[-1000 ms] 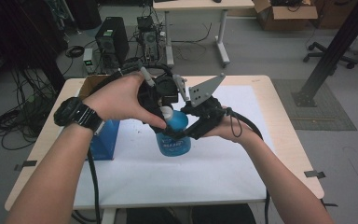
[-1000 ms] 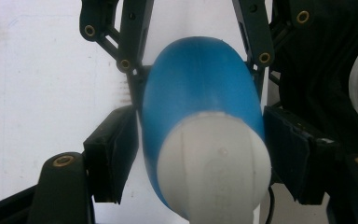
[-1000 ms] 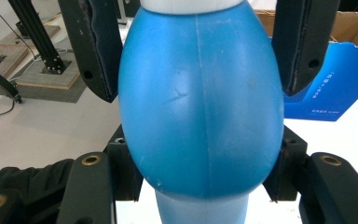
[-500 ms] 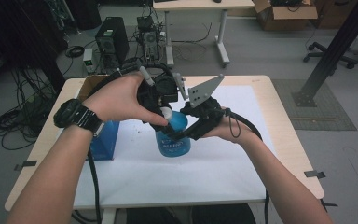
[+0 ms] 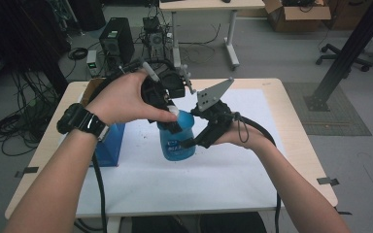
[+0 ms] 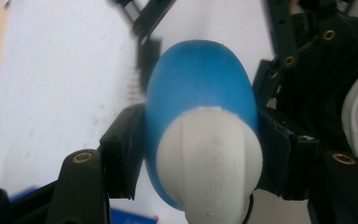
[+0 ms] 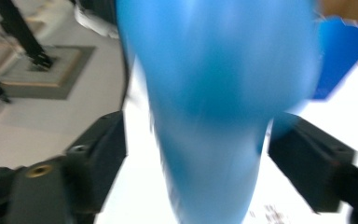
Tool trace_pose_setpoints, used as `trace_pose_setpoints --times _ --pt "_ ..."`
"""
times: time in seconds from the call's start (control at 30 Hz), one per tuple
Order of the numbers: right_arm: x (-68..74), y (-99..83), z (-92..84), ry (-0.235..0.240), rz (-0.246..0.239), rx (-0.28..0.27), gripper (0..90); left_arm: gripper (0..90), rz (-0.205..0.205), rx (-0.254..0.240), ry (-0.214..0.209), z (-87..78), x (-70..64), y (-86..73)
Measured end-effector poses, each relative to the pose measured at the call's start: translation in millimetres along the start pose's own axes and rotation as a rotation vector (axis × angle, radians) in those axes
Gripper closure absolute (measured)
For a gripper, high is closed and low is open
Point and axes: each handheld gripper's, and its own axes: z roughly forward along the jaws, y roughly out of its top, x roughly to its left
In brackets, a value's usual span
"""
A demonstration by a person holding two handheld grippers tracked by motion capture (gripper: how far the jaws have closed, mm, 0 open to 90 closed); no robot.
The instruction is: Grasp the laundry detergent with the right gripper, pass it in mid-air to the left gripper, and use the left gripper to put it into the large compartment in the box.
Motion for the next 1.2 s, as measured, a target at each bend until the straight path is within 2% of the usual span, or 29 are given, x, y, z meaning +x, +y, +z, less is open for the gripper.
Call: trace_pose_setpoints --times 0.03,0.1,0.13,0.17,0.2,0.23,0.27,0.3,0.33,0.37,0.4,0.43,0.47,0.5,0.6,0.63,0.67,0.73,0.77,0.87,0.9,0.93,1.03,1.07,1.1,1.2 --pt "-2.6 -7.1 0.1 -0.013 0.025 0.028 16.3 38.2 -0.03 0.007 0.023 -3.6 2.0 -1.2" --pt "-3.4 -12.6 -2.0 -0.04 0.029 0.056 15.3 38.1 -0.115 0.022 0.065 -12.7 8.1 -5.1" --pt "-3.4 -12.6 -2.0 -0.04 0.029 0.056 15.3 38.1 -0.115 0.022 0.065 -12.7 8.1 -5.1" --pt "-4.1 -15.9 -3.8 -0.05 0.035 0.073 14.8 38.1 -0.153 0.032 0.082 -17.5 11.4 -7.1" --pt "-6.8 -23.9 -8.4 -0.08 0.06 0.115 12.7 38.2 -0.181 0.033 0.097 -21.5 14.1 -9.2" --pt "-8.0 -27.7 -10.9 -0.098 0.064 0.143 11.8 38.2 -0.217 0.038 0.11 -25.5 16.4 -11.3" --pt "-9.1 -31.6 -13.7 -0.11 0.075 0.168 11.3 38.2 -0.295 0.033 0.138 -33.1 21.3 -16.0" --pt "-9.9 -34.6 -16.0 -0.123 0.081 0.181 10.8 38.2 -0.331 0.029 0.156 -37.8 24.5 -19.0" --pt "-9.9 -34.6 -16.0 -0.123 0.081 0.181 10.8 38.2 -0.331 0.029 0.156 -37.8 24.5 -19.0" --pt "-11.6 -43.6 -23.8 -0.158 0.099 0.227 9.5 38.2 -0.402 0.025 0.193 -47.1 30.4 -25.5" --pt "-11.6 -43.6 -23.8 -0.158 0.099 0.227 9.5 38.2 -0.402 0.025 0.193 -47.1 30.4 -25.5" --pt "-12.2 -46.7 -26.3 -0.172 0.103 0.244 9.3 38.2 -0.437 0.026 0.214 -52.9 34.1 -29.8" --pt "-13.2 -55.8 -34.0 -0.203 0.111 0.288 9.3 38.3 -0.498 0.019 0.239 -60.6 39.6 -36.3" --pt "-13.2 -55.8 -34.0 -0.203 0.111 0.288 9.3 38.3 -0.498 0.019 0.239 -60.6 39.6 -36.3" --pt "-14.0 -67.3 -45.6 -0.229 0.135 0.305 9.5 38.3 -0.595 0.004 0.272 -74.7 49.6 -48.7" --pt "-14.4 -74.1 -52.9 -0.242 0.146 0.31 9.6 38.3 -0.661 -0.009 0.289 -81.2 53.9 -55.4" --pt "-14.4 -74.1 -52.9 -0.242 0.146 0.31 9.6 38.3 -0.661 -0.009 0.289 -81.2 53.9 -55.4" --pt "-15.0 -80.2 -59.7 -0.259 0.16 0.317 9.9 38.3 -0.748 -0.023 0.302 -90.5 60.6 -66.3" --pt "-15.9 -85.9 -66.2 -0.276 0.18 0.327 10.1 38.3 -0.771 -0.021 0.302 -92.9 62.6 -69.5" --pt "-16.7 -90.9 -72.1 -0.289 0.198 0.334 10.2 38.3 -0.865 -0.035 0.32 -100.5 69.3 -83.0" --pt "-17.1 -95.1 -77.4 -0.301 0.215 0.342 10.1 38.3 -0.913 -0.042 0.336 -103.4 72.7 -91.0" --pt "-17.1 -95.1 -77.4 -0.301 0.215 0.342 10.1 38.3 -0.913 -0.042 0.336 -103.4 72.7 -91.0" --pt "-17.3 -101.7 -86.0 -0.322 0.229 0.356 10.2 38.3 -1.002 -0.058 0.37 -107.9 79.3 -108.3" --pt "-17.3 -101.7 -86.0 -0.322 0.229 0.356 10.2 38.4 -1.002 -0.058 0.37 -107.9 79.3 -108.3" --pt "-17.2 -102.4 -86.9 -0.324 0.231 0.356 10.3 38.4 -1.03 -0.066 0.38 -109.0 80.9 -113.4" --pt "-16.9 -106.6 -91.6 -0.332 0.241 0.357 10.4 38.3 -1.077 -0.069 0.401 -110.2 84.7 -124.0"
